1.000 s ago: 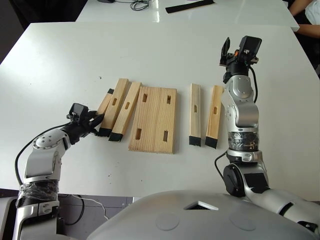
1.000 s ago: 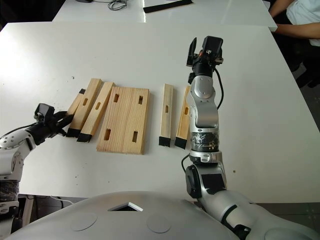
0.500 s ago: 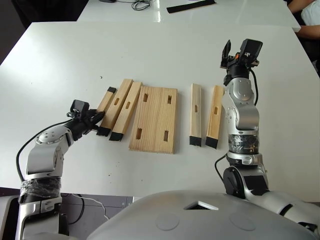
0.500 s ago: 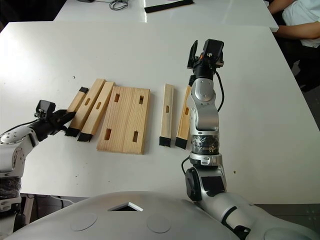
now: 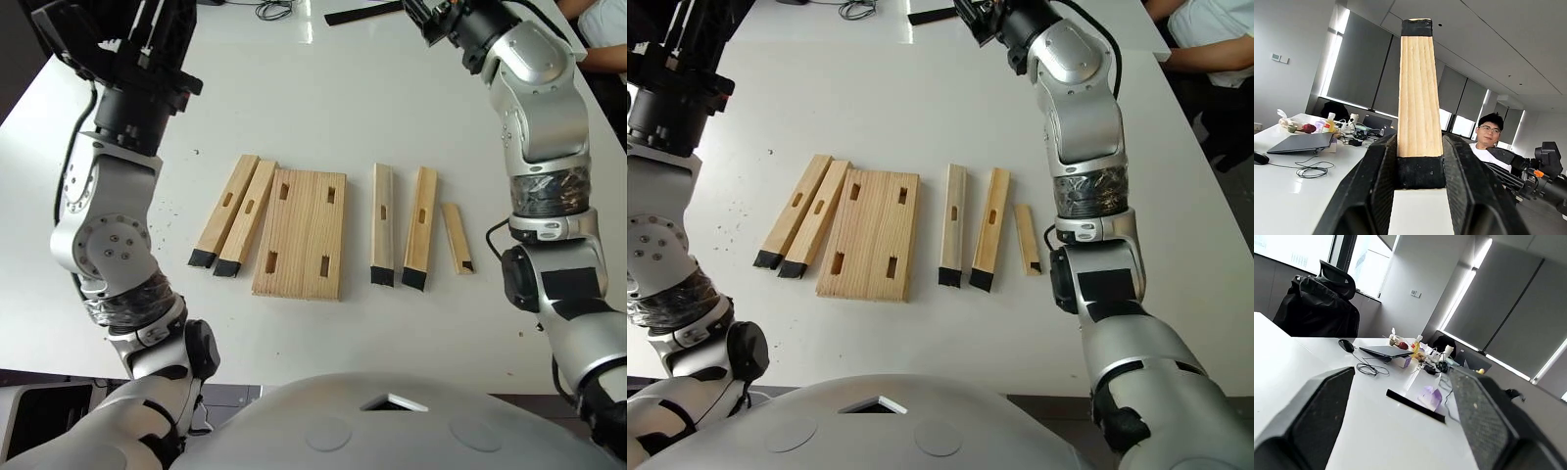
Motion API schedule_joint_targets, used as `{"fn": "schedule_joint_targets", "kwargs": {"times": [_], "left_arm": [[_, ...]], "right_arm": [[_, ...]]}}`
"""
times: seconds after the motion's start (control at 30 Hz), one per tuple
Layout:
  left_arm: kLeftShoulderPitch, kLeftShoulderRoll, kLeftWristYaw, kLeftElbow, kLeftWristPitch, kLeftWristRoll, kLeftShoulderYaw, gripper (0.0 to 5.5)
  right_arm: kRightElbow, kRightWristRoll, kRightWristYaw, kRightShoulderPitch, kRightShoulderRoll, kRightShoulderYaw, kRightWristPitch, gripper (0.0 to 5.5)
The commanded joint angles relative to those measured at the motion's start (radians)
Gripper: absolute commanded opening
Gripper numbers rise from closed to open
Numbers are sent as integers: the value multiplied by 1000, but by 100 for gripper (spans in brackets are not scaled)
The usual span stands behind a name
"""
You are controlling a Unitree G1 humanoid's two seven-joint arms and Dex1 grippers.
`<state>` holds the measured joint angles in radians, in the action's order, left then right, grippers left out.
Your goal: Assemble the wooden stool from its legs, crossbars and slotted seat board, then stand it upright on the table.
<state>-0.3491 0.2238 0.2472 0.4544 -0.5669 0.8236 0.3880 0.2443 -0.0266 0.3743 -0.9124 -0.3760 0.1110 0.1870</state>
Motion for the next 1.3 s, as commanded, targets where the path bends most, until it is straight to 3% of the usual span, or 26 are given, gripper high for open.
{"fn": "schedule_joint_targets", "kwargs": {"times": [0.03,0.13,0.33,0.5,0.9,1.3], "left_arm": [[39,-51,3,11,75,-23,-53,131],[22,-36,63,-25,117,-37,-75,131],[17,23,201,-76,156,-25,-99,131],[55,43,363,-16,137,32,-157,131],[76,228,610,-33,36,101,-215,131],[59,259,638,-8,-6,149,-251,131]], "right_arm": [[116,-14,66,-168,1,9,-261,352],[186,11,138,-191,2,9,-365,352],[148,545,457,-241,16,-159,461,352],[67,745,658,-259,-30,-139,758,352],[12,798,1094,-230,-201,-89,791,352],[-61,806,1101,-175,-179,-100,774,352]]}}
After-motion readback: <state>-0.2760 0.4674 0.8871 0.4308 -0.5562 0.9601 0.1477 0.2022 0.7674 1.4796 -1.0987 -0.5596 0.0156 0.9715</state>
